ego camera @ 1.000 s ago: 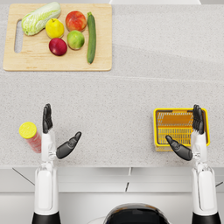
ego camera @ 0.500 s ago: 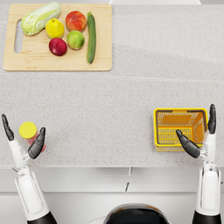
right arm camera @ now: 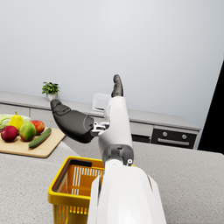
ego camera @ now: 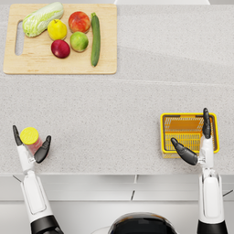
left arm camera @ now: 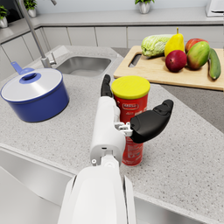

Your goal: Pick up the red potato chip and place it into the yellow basket

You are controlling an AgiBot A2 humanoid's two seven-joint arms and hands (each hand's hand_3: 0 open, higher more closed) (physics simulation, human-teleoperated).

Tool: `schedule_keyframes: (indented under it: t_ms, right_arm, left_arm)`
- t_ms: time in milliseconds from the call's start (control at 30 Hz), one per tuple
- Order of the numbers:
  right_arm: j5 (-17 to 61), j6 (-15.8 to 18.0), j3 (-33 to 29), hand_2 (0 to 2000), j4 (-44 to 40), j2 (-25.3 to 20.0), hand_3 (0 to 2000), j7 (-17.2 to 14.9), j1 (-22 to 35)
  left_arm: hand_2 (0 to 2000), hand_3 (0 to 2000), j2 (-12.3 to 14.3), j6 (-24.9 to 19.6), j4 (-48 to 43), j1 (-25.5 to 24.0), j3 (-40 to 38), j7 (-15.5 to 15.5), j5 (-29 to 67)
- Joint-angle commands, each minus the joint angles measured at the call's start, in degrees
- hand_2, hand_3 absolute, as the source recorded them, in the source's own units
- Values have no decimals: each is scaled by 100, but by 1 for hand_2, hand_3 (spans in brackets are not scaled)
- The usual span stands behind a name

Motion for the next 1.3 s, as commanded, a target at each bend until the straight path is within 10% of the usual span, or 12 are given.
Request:
schedule_keyframes:
  t_ms: [33, 133, 167, 567, 1067, 1300]
  right_arm:
    - [0, 0, 56, 0, -25, -19, 0, 0, 61]
    - [0, 0, 15, 0, -7, -36, 0, 0, -21]
    - [0, 0, -14, 0, -11, -45, 0, 0, -23]
    - [-1, 0, 925, 0, -112, -350, 0, 0, 427]
    - [1395, 0, 2460, 0, -579, -852, 0, 0, 932]
    - [1417, 0, 2530, 0, -735, -1054, 0, 0, 1068]
  left_arm:
    - [2000, 980, -55, -39, 475, 306, -46, -6, -1]
    - [2000, 1960, -87, -74, 798, 530, -132, -22, -2]
    - [2000, 2000, -83, 1, 798, 531, -139, -23, 0]
    - [2000, 2000, -120, -541, -2986, 840, 1110, -1, 2]
    - [2000, 2000, 1108, -709, -3276, 2159, 3520, -42, 0]
    - [2000, 2000, 1170, -717, -3356, 2133, 4199, -46, 0]
